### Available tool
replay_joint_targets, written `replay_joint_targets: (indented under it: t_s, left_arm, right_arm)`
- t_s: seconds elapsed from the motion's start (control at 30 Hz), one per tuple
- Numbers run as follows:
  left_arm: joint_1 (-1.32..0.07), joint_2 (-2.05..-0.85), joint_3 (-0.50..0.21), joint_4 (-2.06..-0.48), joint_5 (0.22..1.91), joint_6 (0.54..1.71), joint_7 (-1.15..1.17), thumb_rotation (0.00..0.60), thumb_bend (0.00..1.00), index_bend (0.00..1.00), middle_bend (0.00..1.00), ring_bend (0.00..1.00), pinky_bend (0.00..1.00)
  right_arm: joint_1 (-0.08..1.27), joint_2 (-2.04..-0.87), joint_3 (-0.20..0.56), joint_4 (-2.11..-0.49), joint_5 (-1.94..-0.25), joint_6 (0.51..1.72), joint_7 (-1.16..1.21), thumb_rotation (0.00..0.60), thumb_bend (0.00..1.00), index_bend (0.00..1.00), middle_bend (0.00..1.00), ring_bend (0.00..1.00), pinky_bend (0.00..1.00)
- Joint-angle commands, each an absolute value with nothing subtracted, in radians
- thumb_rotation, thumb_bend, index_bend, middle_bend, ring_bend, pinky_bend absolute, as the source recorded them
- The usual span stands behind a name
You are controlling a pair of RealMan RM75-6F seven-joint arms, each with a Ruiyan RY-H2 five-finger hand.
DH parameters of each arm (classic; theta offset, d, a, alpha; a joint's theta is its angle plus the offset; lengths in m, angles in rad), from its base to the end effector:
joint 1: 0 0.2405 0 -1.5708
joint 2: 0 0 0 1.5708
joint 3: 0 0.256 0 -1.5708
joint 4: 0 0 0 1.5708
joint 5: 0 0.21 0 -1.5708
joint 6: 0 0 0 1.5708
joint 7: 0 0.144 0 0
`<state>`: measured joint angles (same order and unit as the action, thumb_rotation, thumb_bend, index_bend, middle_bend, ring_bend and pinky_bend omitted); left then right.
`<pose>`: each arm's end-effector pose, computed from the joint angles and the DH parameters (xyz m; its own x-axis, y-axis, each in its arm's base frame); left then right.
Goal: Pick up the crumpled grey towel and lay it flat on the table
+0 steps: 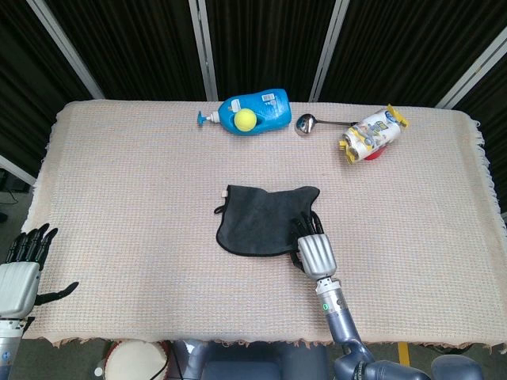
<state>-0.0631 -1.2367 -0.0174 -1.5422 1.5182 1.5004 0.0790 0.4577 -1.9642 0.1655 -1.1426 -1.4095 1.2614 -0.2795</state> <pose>-0.3162 0.1675 0.1237 0.4262 0.0301 0.9041 0.9046 -0.0083 -0.4261 -0.1733 -0.2750 -0.0872 0.3065 -0.0795 0.9485 -0.9250 -0.2598 0.2772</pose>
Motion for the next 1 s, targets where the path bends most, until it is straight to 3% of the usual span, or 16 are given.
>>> replay_joint_targets:
  t_s: [0.03, 0.57, 1.0]
  left_arm:
    - [-0.064, -1.238, -0.017, -1.540, 1.518, 1.498, 0.080, 0.600, 0.03, 0.00, 0.00, 0.00, 0.00]
    - [-0.071, -1.245, -0.014, -1.540, 1.511, 1.479, 0.084, 0.600, 0.03, 0.00, 0.00, 0.00, 0.00]
    - [-0.081, -1.252, -0.018, -1.550, 1.492, 1.454, 0.087, 0.600, 0.03, 0.00, 0.00, 0.00, 0.00]
  right_arm:
    - [0.461, -1.964, 0.168, -1.143, -1.410, 1.261, -0.277, 0.600, 0.57, 0.57, 0.24, 0.09, 0.03]
    - [0.486, -1.922, 0.187, -1.236, -1.429, 1.270, -0.312, 0.600, 0.57, 0.57, 0.24, 0.11, 0.03]
    - [0.583, -1.867, 0.318, -1.352, -1.370, 1.217, -0.479, 0.600, 0.57, 0.58, 0.24, 0.11, 0.03]
